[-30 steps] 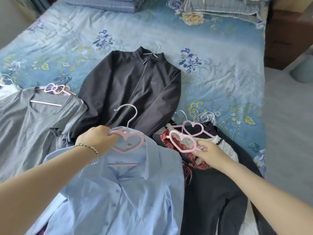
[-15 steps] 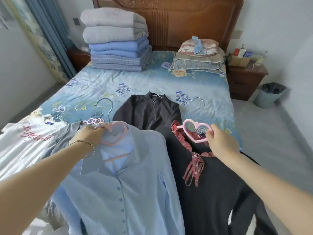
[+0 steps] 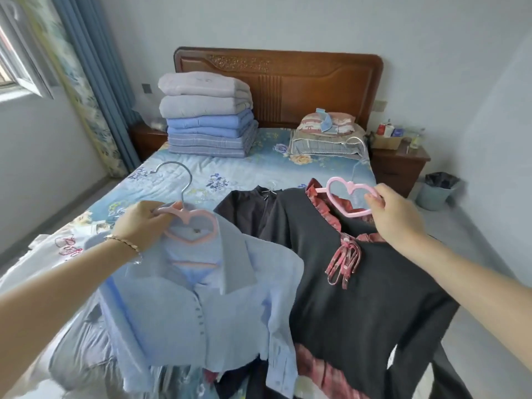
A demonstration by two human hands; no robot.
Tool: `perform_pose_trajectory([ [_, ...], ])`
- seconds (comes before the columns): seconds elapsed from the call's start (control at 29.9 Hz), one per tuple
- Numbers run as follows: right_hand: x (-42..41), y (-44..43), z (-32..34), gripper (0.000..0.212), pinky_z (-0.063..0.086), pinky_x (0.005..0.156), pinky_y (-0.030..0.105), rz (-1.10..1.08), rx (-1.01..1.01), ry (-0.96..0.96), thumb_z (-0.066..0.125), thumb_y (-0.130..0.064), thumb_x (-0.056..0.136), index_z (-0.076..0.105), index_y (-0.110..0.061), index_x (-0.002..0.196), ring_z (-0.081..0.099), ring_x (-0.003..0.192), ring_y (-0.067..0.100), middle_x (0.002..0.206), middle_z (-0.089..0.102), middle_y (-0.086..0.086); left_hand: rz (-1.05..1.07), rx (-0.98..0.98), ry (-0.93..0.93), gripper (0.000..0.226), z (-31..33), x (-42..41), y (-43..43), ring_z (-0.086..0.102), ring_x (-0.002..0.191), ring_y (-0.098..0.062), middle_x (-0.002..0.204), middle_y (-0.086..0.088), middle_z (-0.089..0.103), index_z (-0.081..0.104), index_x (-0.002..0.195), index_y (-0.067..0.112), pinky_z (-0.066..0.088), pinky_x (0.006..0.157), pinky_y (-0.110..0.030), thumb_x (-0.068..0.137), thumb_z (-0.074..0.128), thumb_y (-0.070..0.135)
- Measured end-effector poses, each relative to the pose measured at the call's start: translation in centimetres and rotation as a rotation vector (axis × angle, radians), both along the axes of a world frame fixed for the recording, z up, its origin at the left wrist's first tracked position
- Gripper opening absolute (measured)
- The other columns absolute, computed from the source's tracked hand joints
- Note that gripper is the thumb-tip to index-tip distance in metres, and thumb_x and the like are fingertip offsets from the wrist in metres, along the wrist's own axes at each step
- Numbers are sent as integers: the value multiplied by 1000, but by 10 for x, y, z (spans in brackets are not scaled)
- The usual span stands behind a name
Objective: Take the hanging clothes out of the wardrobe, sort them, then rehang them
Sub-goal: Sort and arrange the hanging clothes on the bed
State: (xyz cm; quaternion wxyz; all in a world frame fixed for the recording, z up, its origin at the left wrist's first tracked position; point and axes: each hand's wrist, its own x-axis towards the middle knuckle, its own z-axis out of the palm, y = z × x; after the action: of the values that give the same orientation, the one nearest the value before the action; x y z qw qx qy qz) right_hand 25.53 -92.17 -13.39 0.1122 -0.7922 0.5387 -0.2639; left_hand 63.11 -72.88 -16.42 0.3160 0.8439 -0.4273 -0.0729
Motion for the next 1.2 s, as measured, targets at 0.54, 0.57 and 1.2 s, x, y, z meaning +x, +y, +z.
perform_pose_trajectory([
  [0.54, 46, 91, 26, 43, 34, 54, 8, 703, 600, -80, 80, -12, 71, 49, -22, 98, 44, 53, -4, 69, 49, -10, -210, -219, -68, 57, 22, -128, -28, 40, 118, -25, 122, 0, 52, 58, 120, 20, 35, 91, -32, 77, 38, 50],
  [0.57, 45, 93, 21, 44, 34, 53, 9, 697, 555, -69, 78, -7, 70, 48, -18, 100, 43, 53, -4, 69, 49, -9, -220, -245, -36, 58, 21, -131, -29, 39, 116, -23, 115, 5, 54, 61, 117, 21, 33, 92, -30, 75, 37, 54],
  [1.2, -8, -21, -43, 28, 46, 58, 15, 420, 992, -336, 39, -36, 98, 58, -16, 93, 59, 63, 7, 74, 64, -2, -384, 29, 171, 35, -14, -155, -128, 40, 53, -9, 43, 11, 48, 67, 61, 45, 33, 52, -25, 58, 40, 67],
])
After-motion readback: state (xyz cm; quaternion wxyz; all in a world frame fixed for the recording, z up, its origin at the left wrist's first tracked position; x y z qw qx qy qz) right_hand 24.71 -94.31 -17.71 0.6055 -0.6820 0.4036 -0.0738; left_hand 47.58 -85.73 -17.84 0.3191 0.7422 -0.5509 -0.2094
